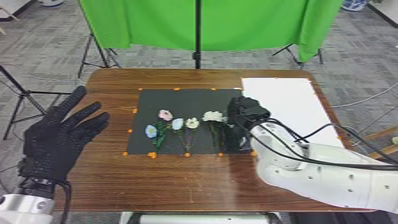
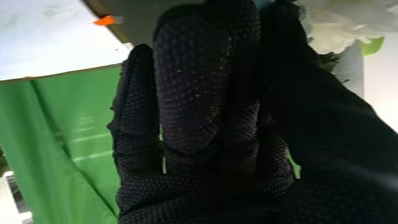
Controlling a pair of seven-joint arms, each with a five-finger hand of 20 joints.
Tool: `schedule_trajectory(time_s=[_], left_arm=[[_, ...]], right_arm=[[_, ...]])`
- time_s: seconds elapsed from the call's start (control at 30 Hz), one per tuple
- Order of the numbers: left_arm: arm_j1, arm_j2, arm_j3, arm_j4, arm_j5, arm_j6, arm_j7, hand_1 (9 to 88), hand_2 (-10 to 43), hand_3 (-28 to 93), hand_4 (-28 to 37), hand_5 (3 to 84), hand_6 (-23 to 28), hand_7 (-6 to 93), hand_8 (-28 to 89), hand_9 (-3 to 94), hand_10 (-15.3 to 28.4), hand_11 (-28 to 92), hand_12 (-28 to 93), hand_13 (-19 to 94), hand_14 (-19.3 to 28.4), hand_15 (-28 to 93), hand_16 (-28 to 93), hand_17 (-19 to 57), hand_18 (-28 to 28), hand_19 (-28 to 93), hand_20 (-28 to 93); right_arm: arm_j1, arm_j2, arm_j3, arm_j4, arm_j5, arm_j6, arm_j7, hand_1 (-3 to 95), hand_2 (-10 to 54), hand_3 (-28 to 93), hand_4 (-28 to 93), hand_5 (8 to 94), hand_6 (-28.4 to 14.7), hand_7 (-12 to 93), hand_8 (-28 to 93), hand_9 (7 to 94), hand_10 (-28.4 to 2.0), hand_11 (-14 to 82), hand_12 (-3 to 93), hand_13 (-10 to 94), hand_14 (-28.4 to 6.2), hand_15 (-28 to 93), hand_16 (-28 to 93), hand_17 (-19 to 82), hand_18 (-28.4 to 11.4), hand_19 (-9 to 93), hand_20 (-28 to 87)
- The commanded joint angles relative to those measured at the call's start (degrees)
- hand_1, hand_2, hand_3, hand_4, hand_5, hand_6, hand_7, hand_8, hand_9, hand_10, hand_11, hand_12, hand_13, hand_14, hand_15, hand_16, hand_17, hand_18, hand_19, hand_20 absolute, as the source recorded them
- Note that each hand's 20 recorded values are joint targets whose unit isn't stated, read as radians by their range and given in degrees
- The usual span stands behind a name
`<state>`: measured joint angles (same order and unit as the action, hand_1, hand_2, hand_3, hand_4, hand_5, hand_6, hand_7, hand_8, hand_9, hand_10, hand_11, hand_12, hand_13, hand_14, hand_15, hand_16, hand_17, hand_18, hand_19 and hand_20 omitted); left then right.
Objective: Arrange flowers
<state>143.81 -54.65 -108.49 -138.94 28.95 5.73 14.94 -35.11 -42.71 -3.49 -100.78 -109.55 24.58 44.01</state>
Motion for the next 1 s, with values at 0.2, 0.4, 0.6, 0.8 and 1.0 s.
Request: schedule_trajectory(time_s=[0.2, 0.4, 0.6, 0.8, 1.0], left_arm=[[0.86, -0.7, -0.17, 0.24, -0.07, 0.43, -0.6, 22.0, 6.6, 75, -26.9, 26.2, 4.7, 15.9, -11, 24.8, 18.4, 20, 12, 18, 27.2, 49, -8, -10.5, 24.4, 53, 34], [0.68, -1.14, -0.3, 0.29, 0.08, 0.3, -1.2, 22.0, 6.5, 75, -26.9, 26.2, 4.7, 15.9, -11, 24.7, 18.3, 20, 12, 18, 27.2, 49, -8, -10.5, 24.4, 53, 34], [-0.11, -1.17, -0.18, 0.57, 0.24, -0.09, -2.09, 22.1, 6.5, 76, -26.8, 26.2, 4.7, 15.9, -11, 24.7, 18.4, 20, 12, 18, 27.3, 49, -8, -10.5, 24.4, 53, 34], [-0.68, -1.26, -0.11, 0.83, 0.31, -0.45, -2.98, 22.2, 6.5, 75, -26.7, 26.2, 4.7, 16.0, -11, 24.7, 18.3, 20, 12, 18, 27.3, 49, -8, -10.5, 24.4, 53, 34], [-1.04, -1.27, 0.0, 0.79, 0.35, 0.08, -3.51, 22.2, 6.5, 75, -26.5, 26.2, 4.7, 16.0, -11, 24.7, 18.3, 20, 12, 18, 27.2, 49, -8, -10.5, 24.4, 53, 34]], right_arm=[[-0.27, -0.2, -0.05, -0.47, -2.16, -2.67, 2.66, 54.0, -9.5, 69, -28, 79.9, 2.9, 23, 1, 93.0, -5.7, 10.5, 32.8, 82, -2.2, 55, 24, 36, -16.0, 88, 11], [-0.94, 0.69, 1.2, -1.78, -2.22, -4.69, 2.84, 49.9, -9.5, 70, -28, 72.0, 0.7, 23, -1, 87.0, -7.2, 11.6, 31.8, 79, -3.4, 57, 22, 33, -17.0, 88, 11], [-0.99, 1.36, 1.42, -3.21, -1.98, -5.23, 3.03, 45.2, -9.5, 74, -28, 68.2, 0.4, 23, -10, 79.3, -8.8, 21.7, 24.2, 76, -4.7, 61, 17, 31, -17.7, 88, 11], [-1.55, 1.51, 2.04, -4.23, -2.1, -6.03, 3.31, 42.5, -9.5, 76, -28, 66.8, -0.1, 23, -14, 76.8, -9.9, 25.9, 20.9, 75, -5.2, 63, 16, 30, -18.2, 88, 12], [-1.6, 1.56, 2.3, -5.44, -1.93, -5.58, 3.11, 41.2, -9.5, 77, -28, 66.4, -0.6, 23, -14, 76.2, -10.3, 28.2, 18.3, 74, -5.5, 63, 16, 30, -18.5, 88, 12]])
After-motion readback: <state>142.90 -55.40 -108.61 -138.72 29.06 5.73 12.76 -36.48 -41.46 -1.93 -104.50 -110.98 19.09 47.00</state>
